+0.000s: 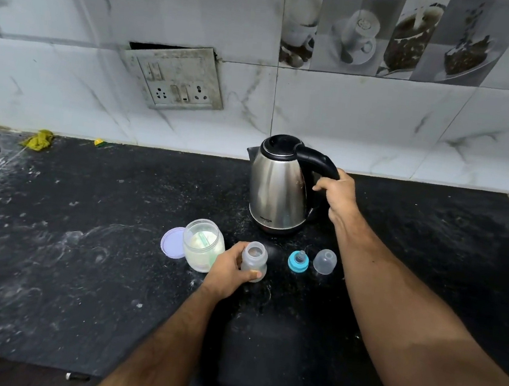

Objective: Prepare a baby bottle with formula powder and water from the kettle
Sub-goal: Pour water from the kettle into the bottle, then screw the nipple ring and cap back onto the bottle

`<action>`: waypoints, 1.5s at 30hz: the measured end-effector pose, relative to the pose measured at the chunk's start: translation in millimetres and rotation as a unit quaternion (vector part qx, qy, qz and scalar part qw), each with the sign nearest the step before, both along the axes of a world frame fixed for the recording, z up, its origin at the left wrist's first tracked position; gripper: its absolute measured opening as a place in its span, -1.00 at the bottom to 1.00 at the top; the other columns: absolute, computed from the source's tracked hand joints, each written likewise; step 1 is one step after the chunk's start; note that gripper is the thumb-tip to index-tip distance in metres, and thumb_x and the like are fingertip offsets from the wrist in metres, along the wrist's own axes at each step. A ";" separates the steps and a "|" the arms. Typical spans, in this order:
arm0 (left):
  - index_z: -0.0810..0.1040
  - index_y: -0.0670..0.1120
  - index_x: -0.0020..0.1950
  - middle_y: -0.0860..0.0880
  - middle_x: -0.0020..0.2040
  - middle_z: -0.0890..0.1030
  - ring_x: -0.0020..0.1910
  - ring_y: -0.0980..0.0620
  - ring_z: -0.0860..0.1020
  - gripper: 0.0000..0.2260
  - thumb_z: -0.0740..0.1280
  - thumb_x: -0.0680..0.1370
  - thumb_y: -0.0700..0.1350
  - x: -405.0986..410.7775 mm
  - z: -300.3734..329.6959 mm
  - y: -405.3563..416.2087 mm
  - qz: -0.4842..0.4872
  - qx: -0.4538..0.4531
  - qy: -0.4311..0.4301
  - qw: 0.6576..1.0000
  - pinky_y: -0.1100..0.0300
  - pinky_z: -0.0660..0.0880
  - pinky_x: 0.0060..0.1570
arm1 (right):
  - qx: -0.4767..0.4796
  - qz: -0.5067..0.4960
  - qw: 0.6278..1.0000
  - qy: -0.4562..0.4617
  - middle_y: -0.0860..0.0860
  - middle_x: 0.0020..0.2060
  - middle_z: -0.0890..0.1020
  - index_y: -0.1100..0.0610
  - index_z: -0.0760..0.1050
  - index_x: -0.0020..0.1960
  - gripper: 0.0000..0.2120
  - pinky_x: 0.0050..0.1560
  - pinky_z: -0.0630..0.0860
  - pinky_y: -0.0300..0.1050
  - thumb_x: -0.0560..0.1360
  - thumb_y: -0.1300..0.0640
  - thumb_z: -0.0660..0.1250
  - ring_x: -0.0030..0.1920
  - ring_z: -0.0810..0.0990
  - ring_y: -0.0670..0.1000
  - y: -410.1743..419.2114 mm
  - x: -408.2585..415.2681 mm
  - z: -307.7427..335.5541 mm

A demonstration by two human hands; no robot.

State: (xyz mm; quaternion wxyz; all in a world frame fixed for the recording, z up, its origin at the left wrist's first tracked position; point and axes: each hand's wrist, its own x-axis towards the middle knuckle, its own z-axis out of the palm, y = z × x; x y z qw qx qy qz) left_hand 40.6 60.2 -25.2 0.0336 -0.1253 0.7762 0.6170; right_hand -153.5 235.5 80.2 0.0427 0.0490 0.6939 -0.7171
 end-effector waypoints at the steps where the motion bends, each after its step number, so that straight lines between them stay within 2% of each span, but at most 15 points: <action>1: 0.51 0.03 0.18 0.01 0.11 0.65 0.14 0.03 0.61 -0.52 0.54 0.37 -0.32 -0.3 0.1 -0.4 -0.003 0.002 -0.001 1.000 0.19 0.51 0.22 | 0.000 0.006 1.000 -0.004 -0.07 -0.43 0.54 0.10 0.53 -0.22 -0.62 -0.24 0.46 -0.20 0.25 0.56 0.27 -0.31 0.49 -0.04 1.8 -1.4 -2.9; 5: 0.52 0.09 0.15 0.02 0.10 0.66 0.16 0.00 0.61 -0.51 0.55 0.32 -0.26 -0.7 0.6 -1.5 -0.005 0.016 -0.003 1.000 0.10 0.50 0.26 | 0.007 0.034 0.999 -0.018 -0.15 -0.54 0.50 0.09 0.52 -0.21 -0.59 -0.36 0.43 -0.31 0.27 0.59 0.23 -0.35 0.45 -0.08 7.9 -7.5 -8.0; 8: 0.52 0.10 0.15 0.02 0.10 0.66 0.16 0.00 0.61 -0.50 0.55 0.28 -0.21 -1.0 0.1 -2.0 -0.006 0.021 -0.007 1.000 0.08 0.49 0.27 | 0.013 0.053 0.998 -0.029 -0.06 -0.47 0.50 0.09 0.52 -0.19 -0.58 -0.35 0.42 -0.28 0.28 0.60 0.22 -0.35 0.44 -0.06 13.4 -13.8 -13.0; 14: 0.51 0.10 0.13 0.03 0.10 0.64 0.13 0.05 0.60 -0.50 0.54 0.34 -0.32 -0.6 -2.5 0.1 0.001 0.024 -0.002 1.000 0.13 0.48 0.25 | 0.037 0.059 0.997 -0.030 -0.14 -0.56 0.49 0.08 0.52 -0.21 -0.58 -0.35 0.39 -0.25 0.25 0.59 0.22 -0.48 0.43 -0.13 15.4 -22.7 -19.9; 19: 0.49 0.07 0.13 0.01 0.10 0.64 0.10 0.08 0.59 -0.50 0.52 0.36 -0.38 -1.0 0.3 0.5 -0.003 0.023 0.001 1.000 0.24 0.49 0.20 | 0.080 0.068 0.994 -0.015 0.01 -0.33 0.55 0.10 0.52 -0.18 -0.63 -0.26 0.46 -0.24 0.31 0.55 0.26 -0.31 0.50 -0.05 18.1 -20.9 -17.2; 22: 0.48 0.02 0.16 0.03 0.08 0.62 0.05 0.15 0.59 -0.50 0.50 0.37 -0.41 -0.5 2.7 2.0 -0.002 0.023 -0.001 1.000 0.37 0.48 0.11 | 0.124 0.087 0.988 -0.008 0.02 -0.19 0.60 0.15 0.54 0.07 -0.61 -0.06 0.49 -0.13 0.34 0.49 0.35 -0.12 0.57 0.03 21.6 -22.0 -16.0; 24: 0.48 0.03 0.14 0.06 0.06 0.63 0.04 0.17 0.59 -0.50 0.51 0.37 -0.41 -0.4 3.0 1.9 -0.002 0.023 -0.002 1.000 0.38 0.48 0.08 | 0.159 0.094 0.983 -0.018 0.01 -0.13 0.57 0.16 0.46 0.15 -0.58 -0.07 0.49 -0.15 0.36 0.45 0.40 -0.05 0.55 0.01 26.8 -19.0 -15.9; 26: 0.48 0.05 0.13 0.08 0.05 0.63 0.03 0.17 0.59 -0.50 0.51 0.37 -0.40 -0.1 3.8 1.9 -0.002 0.018 -0.002 1.000 0.38 0.48 0.07 | 0.200 0.067 0.977 -0.011 0.03 -0.01 0.56 0.17 0.42 0.23 -0.53 0.00 0.53 -0.16 0.37 0.40 0.41 0.04 0.56 0.02 35.0 -11.8 -16.5; 28: 0.49 0.04 0.13 0.07 0.04 0.63 0.02 0.17 0.59 -0.51 0.51 0.37 -0.39 0.2 3.3 2.2 -0.003 0.010 -0.003 1.000 0.39 0.48 0.06 | 0.268 -0.030 0.963 0.028 0.04 0.10 0.55 0.16 0.44 0.30 -0.52 0.14 0.52 -0.09 0.40 0.31 0.41 0.08 0.57 0.03 44.9 4.9 -13.8; 31: 0.49 0.01 0.15 0.05 0.06 0.63 0.01 0.19 0.59 -0.52 0.51 0.37 -0.39 0.2 3.3 2.4 0.001 0.011 -0.002 1.000 0.40 0.48 0.06 | 0.300 -0.152 0.935 0.114 0.01 0.01 0.61 0.12 0.59 0.12 -0.73 0.07 0.51 -0.12 0.45 0.27 0.32 -0.12 0.57 0.02 51.8 48.0 -13.3; 33: 0.49 0.01 0.16 0.05 0.06 0.63 0.02 0.19 0.58 -0.52 0.51 0.38 -0.38 0.0 3.3 2.5 -0.001 0.009 -0.001 1.000 0.41 0.48 0.04 | 0.304 -0.119 0.932 0.156 0.05 -0.08 0.68 0.11 0.65 -0.01 -0.78 0.02 0.57 -0.05 0.44 0.28 0.29 -0.16 0.61 0.05 50.2 76.5 -25.3; 35: 0.48 0.01 0.16 0.04 0.06 0.63 0.02 0.17 0.58 -0.53 0.51 0.38 -0.38 -0.1 3.3 2.1 -0.003 0.006 0.000 1.000 0.40 0.49 0.04 | 0.320 -0.042 0.935 0.150 0.06 -0.07 0.69 0.13 0.66 0.00 -0.79 0.06 0.57 -0.04 0.41 0.28 0.34 -0.10 0.64 0.04 45.1 99.3 -43.5; 40: 0.49 -0.05 0.16 0.00 0.04 0.63 0.02 0.10 0.58 -0.54 0.50 0.38 -0.41 -0.5 3.5 3.6 0.004 0.015 0.001 1.000 0.35 0.49 0.03 | 0.414 0.142 0.897 0.063 0.04 0.28 0.58 0.07 0.40 0.42 -0.37 0.29 0.44 -0.06 0.38 0.13 0.48 0.27 0.56 0.09 30.5 122.5 -71.6; 42: 0.49 -0.06 0.16 0.01 0.03 0.63 0.01 0.09 0.59 -0.55 0.50 0.38 -0.41 0.4 4.4 5.1 0.009 0.015 0.000 1.000 0.34 0.49 0.02 | 0.457 0.171 0.871 0.056 0.04 0.30 0.57 0.06 0.29 0.49 -0.29 0.32 0.40 -0.05 0.40 0.12 0.48 0.27 0.55 0.09 25.1 120.5 -75.8; 45: 0.49 -0.10 0.18 0.00 0.03 0.62 -0.01 0.10 0.58 -0.55 0.49 0.38 -0.41 2.2 5.4 7.1 0.018 0.011 0.000 1.000 0.35 0.49 0.00 | 0.512 0.202 0.834 0.047 0.05 0.25 0.60 0.06 0.23 0.50 -0.31 0.26 0.46 -0.03 0.44 0.16 0.43 0.22 0.58 0.09 20.5 116.9 -82.5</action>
